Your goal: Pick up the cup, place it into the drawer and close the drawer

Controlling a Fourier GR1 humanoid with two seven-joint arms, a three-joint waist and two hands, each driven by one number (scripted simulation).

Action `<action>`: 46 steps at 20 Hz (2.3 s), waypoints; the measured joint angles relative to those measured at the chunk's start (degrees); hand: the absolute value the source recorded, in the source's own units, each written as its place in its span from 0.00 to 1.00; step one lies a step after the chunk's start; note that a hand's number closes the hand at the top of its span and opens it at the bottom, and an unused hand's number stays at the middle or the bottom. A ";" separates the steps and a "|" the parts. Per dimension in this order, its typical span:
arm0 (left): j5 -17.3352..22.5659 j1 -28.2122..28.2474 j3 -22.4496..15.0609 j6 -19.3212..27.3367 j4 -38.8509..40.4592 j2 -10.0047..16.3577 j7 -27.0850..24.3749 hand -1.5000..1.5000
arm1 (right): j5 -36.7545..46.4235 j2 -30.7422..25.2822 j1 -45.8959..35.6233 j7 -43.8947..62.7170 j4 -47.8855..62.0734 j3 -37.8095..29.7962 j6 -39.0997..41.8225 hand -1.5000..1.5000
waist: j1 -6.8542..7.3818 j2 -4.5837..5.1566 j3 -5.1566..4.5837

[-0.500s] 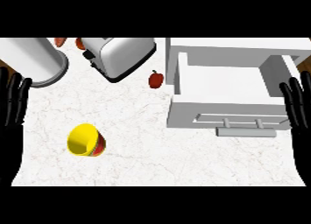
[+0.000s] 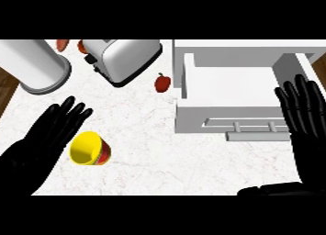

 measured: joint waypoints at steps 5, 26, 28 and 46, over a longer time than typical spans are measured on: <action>12.30 0.82 3.12 -8.29 2.38 4.84 2.68 0.00 | -1.79 -0.03 -1.47 1.27 1.44 -0.37 0.98 0.00 | 0.27 -0.08 0.18; 13.14 -1.14 8.72 -15.08 9.71 1.59 7.87 0.00 | -2.17 0.69 -4.75 3.37 1.86 -2.87 1.76 0.00 | 0.26 -0.15 0.28; 12.36 0.34 9.57 -16.83 10.37 1.54 6.99 0.00 | -2.54 0.38 -5.25 3.91 2.02 -3.41 2.03 0.00 | 0.30 -0.16 0.27; -7.66 -4.44 15.56 -23.51 33.30 0.06 -8.70 0.00 | -1.89 1.14 -5.21 4.35 1.81 -3.12 2.49 0.00 | 0.14 -0.11 0.27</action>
